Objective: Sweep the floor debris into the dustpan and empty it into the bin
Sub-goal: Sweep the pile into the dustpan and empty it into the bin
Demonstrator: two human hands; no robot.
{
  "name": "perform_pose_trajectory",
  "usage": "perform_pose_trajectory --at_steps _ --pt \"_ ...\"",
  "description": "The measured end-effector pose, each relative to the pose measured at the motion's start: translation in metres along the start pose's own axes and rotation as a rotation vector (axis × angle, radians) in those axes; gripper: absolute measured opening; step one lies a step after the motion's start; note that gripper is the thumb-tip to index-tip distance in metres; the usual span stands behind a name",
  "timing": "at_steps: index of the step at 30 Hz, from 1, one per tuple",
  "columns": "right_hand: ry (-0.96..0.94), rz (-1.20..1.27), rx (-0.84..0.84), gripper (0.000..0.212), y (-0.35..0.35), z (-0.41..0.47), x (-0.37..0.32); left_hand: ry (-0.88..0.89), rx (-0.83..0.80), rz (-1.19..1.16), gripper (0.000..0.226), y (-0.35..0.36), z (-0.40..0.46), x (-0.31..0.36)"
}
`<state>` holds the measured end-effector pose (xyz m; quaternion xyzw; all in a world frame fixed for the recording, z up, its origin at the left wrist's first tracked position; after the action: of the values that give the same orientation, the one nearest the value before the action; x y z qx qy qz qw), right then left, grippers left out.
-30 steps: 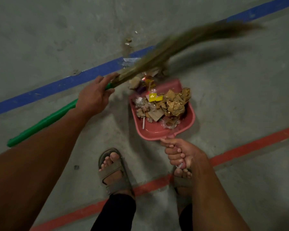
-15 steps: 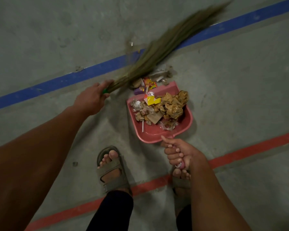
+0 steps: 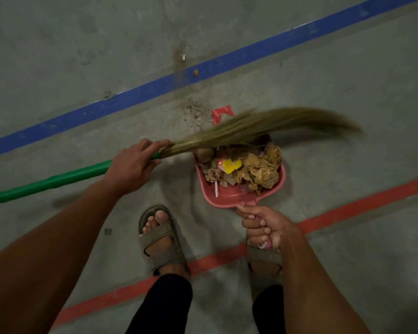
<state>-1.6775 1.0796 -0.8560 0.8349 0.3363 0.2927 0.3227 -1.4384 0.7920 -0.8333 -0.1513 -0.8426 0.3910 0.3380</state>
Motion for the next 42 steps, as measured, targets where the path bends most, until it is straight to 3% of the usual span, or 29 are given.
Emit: perform_pose_trajectory --at_steps 6,10,14,18,26,31,38,42 --pt "0.041 -0.005 0.026 0.048 -0.017 -0.009 0.022 -0.222 0.16 -0.063 0.056 -0.016 0.007 -0.007" --pt "0.034 -0.02 0.023 0.035 -0.022 -0.011 0.026 -0.405 0.272 0.027 0.053 -0.029 0.015 -0.015" --pt "0.033 0.017 0.016 0.034 -0.027 -0.008 0.025 -0.536 0.371 0.017 0.052 -0.04 0.025 -0.026" --pt "0.035 0.006 0.026 0.043 -0.031 -0.007 0.021 -0.597 0.271 -0.023 0.052 -0.038 0.044 -0.04" --pt "0.056 0.043 0.057 0.054 -0.029 -0.019 0.007 -0.336 -0.076 -0.106 0.062 -0.003 0.004 -0.02" --pt "0.062 0.034 0.05 0.049 -0.04 -0.02 0.01 -0.163 -0.253 -0.111 0.066 0.037 -0.035 -0.003" --pt "0.043 -0.051 0.044 0.047 -0.051 -0.032 0.031 -0.044 -0.216 -0.053 0.066 0.058 -0.059 0.036" --pt "0.061 -0.048 0.042 0.045 -0.056 -0.042 0.042 -0.03 -0.109 0.029 0.059 0.051 -0.06 0.054"
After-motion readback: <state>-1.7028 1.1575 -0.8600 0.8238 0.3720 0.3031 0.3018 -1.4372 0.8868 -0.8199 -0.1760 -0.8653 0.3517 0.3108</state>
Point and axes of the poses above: each hand's wrist, its own z-axis towards the middle knuckle, its own y-axis out of the palm, x = y × z, the point moved 4 cm from there along z, towards the middle knuckle, and after that the axes turned 1 degree about -x, right-handed, at the moved point
